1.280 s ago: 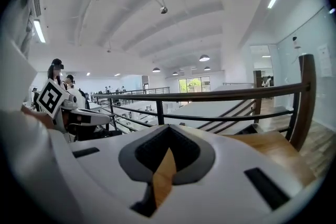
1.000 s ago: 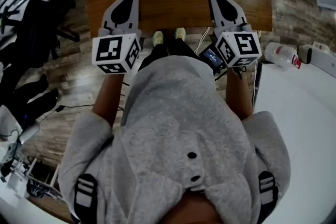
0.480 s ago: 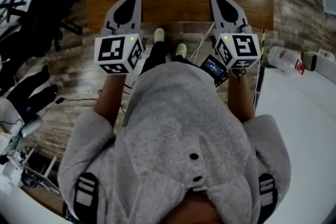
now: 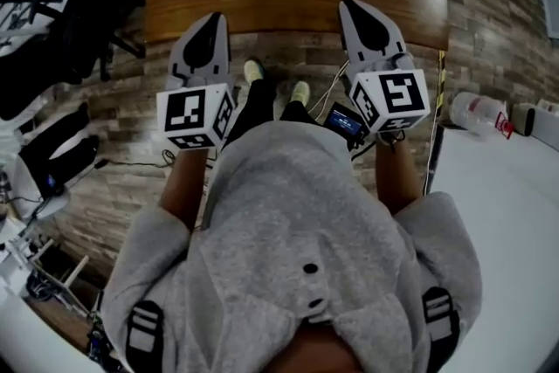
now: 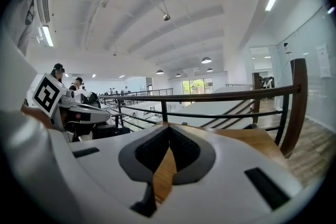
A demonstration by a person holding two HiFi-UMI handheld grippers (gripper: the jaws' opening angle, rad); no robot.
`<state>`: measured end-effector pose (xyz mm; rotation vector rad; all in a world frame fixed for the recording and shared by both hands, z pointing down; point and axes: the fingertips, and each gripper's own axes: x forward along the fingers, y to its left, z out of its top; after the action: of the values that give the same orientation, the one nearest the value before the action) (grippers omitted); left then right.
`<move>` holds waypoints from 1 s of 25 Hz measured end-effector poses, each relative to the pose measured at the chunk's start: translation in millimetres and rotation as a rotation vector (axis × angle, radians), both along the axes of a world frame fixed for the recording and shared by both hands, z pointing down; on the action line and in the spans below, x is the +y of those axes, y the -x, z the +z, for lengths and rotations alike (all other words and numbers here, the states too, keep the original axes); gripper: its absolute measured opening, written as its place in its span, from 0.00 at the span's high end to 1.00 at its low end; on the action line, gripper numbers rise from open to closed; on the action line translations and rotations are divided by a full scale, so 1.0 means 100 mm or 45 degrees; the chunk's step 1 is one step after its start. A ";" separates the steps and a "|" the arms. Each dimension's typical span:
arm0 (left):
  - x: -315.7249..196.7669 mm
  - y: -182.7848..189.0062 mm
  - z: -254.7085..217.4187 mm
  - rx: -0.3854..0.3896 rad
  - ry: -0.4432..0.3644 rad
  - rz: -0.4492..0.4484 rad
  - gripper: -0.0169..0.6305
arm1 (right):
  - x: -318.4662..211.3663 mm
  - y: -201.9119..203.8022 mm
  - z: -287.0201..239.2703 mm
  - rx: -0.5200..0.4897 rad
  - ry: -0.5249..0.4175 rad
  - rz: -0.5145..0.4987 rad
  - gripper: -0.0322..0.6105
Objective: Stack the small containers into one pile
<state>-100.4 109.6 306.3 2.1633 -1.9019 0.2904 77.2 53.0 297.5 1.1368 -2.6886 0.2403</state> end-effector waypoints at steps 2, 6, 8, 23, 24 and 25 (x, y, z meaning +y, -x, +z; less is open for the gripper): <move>0.04 0.08 -0.04 -0.005 -0.014 -0.008 0.95 | 0.02 0.05 -0.01 -0.004 -0.003 0.018 0.93; 0.11 0.07 -0.10 0.021 -0.044 0.010 0.95 | 0.12 -0.01 -0.04 -0.014 -0.012 0.059 0.93; 0.13 0.06 -0.11 0.022 -0.052 0.030 0.95 | 0.17 0.00 -0.09 -0.016 -0.034 0.079 0.93; 0.20 0.39 -0.09 0.025 -0.074 0.072 0.95 | 0.25 0.24 -0.22 0.037 -0.093 0.133 0.93; 0.20 0.39 -0.08 0.024 -0.073 0.075 0.95 | 0.26 0.24 -0.22 0.039 -0.095 0.133 0.93; 0.20 0.38 -0.08 0.023 -0.072 0.078 0.95 | 0.26 0.24 -0.22 0.040 -0.097 0.134 0.93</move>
<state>-138.5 129.2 298.0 2.2554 -1.8586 0.2303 53.4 79.1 275.1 1.2943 -2.6345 0.1367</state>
